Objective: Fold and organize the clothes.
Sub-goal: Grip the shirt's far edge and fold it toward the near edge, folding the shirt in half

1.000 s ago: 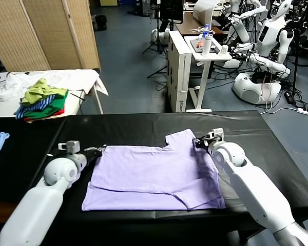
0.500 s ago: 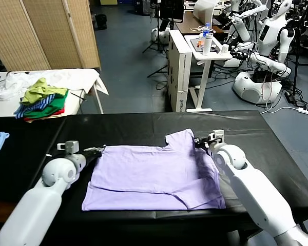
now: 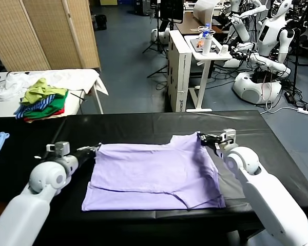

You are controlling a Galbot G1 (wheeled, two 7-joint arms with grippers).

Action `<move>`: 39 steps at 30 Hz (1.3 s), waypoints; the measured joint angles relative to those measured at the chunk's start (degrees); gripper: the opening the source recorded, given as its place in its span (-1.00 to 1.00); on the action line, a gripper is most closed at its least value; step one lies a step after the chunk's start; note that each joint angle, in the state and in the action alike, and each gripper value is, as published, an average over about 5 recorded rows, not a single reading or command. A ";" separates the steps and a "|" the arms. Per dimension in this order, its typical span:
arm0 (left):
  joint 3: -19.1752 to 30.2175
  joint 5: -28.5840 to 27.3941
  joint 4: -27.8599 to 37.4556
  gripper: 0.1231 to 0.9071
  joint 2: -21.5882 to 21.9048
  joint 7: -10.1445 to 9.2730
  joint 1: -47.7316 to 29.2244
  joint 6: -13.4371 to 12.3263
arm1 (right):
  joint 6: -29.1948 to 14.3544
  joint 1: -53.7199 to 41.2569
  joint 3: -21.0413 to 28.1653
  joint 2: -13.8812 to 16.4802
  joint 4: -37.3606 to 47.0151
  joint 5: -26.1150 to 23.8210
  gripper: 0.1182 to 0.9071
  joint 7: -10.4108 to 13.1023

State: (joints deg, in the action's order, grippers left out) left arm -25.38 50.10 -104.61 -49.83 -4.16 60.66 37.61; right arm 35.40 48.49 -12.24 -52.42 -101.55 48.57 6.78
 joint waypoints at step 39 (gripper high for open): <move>-8.39 -2.18 -14.75 -0.94 3.95 0.14 17.89 2.13 | 4.74 24.85 -11.23 9.28 -18.21 -1.73 -0.94 1.60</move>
State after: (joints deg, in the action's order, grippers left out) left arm -33.77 47.92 -119.36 -45.87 -4.02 78.55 39.74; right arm 40.14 73.34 -23.47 -43.14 -119.76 46.85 8.38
